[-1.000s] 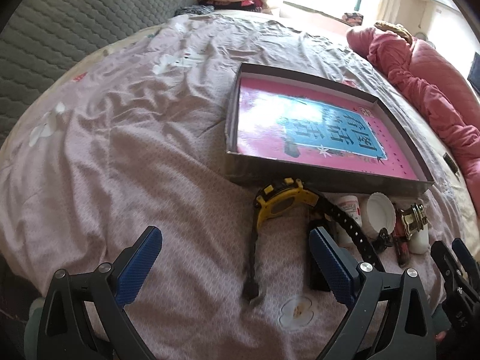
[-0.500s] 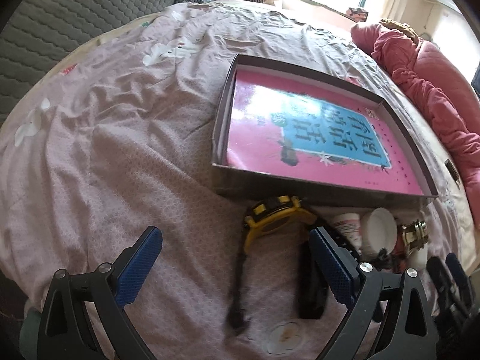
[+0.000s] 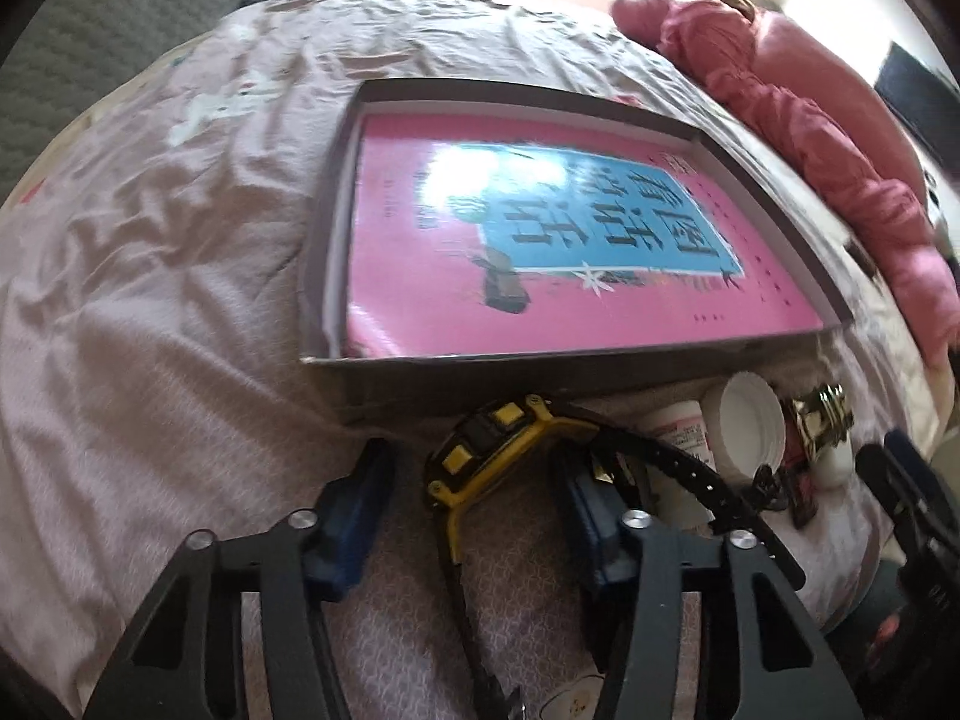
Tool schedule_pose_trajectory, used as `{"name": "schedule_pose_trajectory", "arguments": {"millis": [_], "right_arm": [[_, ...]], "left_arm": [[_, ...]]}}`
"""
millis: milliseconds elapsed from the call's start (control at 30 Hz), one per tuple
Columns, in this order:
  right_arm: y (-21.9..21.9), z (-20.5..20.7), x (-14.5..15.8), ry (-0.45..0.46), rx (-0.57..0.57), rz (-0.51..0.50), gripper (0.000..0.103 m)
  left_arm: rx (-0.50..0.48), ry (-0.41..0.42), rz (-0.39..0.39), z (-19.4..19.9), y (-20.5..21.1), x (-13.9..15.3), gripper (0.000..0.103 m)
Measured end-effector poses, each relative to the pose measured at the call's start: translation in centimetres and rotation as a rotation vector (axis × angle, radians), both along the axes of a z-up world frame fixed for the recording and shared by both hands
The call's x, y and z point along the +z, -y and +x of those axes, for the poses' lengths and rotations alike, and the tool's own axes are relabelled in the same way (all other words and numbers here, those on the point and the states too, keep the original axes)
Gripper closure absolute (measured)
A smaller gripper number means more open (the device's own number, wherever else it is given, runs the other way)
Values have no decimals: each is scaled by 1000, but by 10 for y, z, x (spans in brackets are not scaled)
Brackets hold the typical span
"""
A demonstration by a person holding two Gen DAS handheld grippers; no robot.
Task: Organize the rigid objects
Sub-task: 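Reach left gripper to the yellow-black watch while right gripper reaches toward the gold metal knob, then close left gripper on the watch while right gripper closes on the gold knob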
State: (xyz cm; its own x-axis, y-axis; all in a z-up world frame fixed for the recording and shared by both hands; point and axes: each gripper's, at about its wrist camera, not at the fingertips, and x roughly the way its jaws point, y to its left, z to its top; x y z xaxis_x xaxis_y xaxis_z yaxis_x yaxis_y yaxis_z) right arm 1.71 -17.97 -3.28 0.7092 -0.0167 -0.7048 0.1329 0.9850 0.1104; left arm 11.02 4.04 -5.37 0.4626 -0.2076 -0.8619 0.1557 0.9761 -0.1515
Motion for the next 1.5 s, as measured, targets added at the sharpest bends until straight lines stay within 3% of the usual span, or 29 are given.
{"name": "schedule_pose_trajectory", "arguments": {"millis": [67,233,500,700,833,967,1000,1067,1133,1500], "right_arm": [[0,1,-1,-4,3,-1,14],[-5,8,-3,-20,28,-9,15],[-26,22,-6,-25,117,-133,30],[-47,24,-9,-12,201,-263,30],[-67,24,-14,9,239,-424,32],[-79,24,-19,18,287,-525,46],[-81,24,-19,24,298,-529,53],[-83,24,-19,28,315,-530,64],[-80,25,-18,35,317,-507,64],[-27,27,5,79,257,-53,66]], "left_arm": [[-24,2,-4,-1,3,0,60],[-49,1,-30,-1,4,0,63],[-36,4,-97,-2,-4,-2,67],[-20,5,-116,-2,-5,-4,67],[-12,7,-115,-3,-4,-4,67],[-8,11,-105,-3,-2,-4,67],[-8,11,-104,-2,-1,-4,67],[-7,11,-100,-2,-1,-5,67],[-3,13,-100,-2,-1,-5,67],[40,46,-186,-11,-10,5,73]]}}
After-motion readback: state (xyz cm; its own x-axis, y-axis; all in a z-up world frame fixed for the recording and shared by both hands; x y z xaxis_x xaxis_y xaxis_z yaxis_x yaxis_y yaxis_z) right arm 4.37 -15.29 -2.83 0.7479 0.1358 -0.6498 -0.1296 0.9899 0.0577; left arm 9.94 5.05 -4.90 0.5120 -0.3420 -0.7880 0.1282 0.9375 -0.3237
